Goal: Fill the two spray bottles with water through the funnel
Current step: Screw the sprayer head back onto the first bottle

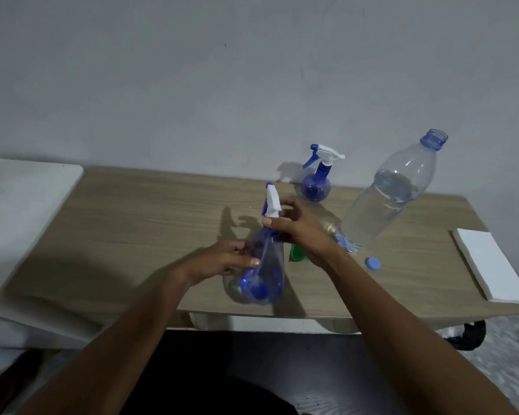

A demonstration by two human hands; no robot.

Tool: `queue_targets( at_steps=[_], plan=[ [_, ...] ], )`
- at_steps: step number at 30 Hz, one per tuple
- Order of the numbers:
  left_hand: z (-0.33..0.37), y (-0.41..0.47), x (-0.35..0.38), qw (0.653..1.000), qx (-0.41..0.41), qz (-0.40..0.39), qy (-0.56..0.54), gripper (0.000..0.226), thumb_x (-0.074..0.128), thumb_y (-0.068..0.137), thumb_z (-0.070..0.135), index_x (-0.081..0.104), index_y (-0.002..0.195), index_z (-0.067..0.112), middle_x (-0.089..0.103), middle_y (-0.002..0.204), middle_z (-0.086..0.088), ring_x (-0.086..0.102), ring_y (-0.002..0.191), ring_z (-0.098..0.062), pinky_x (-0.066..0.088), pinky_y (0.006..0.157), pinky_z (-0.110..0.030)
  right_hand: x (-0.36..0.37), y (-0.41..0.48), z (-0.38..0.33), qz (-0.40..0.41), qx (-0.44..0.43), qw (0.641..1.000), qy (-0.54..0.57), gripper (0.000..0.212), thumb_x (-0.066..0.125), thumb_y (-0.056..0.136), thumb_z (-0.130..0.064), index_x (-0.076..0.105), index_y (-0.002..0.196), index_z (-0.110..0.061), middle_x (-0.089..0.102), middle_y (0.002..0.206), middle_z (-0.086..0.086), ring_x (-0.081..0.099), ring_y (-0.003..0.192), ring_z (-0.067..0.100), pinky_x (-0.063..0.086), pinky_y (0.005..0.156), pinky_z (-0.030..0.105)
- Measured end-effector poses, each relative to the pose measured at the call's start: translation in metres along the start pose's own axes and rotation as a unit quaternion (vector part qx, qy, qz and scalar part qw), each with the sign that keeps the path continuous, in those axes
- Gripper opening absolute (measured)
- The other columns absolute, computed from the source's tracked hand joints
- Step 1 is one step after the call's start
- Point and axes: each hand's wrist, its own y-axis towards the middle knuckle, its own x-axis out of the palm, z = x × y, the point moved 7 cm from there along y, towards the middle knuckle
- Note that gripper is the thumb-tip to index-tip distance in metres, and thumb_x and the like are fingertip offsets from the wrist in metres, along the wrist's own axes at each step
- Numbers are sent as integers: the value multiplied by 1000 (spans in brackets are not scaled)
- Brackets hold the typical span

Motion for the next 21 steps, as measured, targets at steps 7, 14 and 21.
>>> queue_targets(
  at_steps=[7,14,21],
  plan=[
    [63,64,-46,988,101,100,58,60,86,75,12,61,130,20,69,123,-3,66,115,-17,55,100,-38,-22,55,-69,29,-124,992,18,12,73,91,-4,67,100,-8,66,90,11,66,94,26,55,85,39],
    [95,137,-68,923,192,302,143,36,84,68,24,65,97,33,71,92,10,67,81,-8,58,73,-31,-53,105,-72,149,-164,975,25,24,65,97,-4,68,121,0,74,114,15,72,106,26,57,97,37],
    [79,183,-74,877,163,431,135,49,84,66,38,65,110,28,69,101,7,67,88,-15,60,76,-37,-120,100,-5,464,-68,883,-28,9,75,89,-17,67,93,-18,67,87,-9,68,88,16,59,82,37]
  ],
)
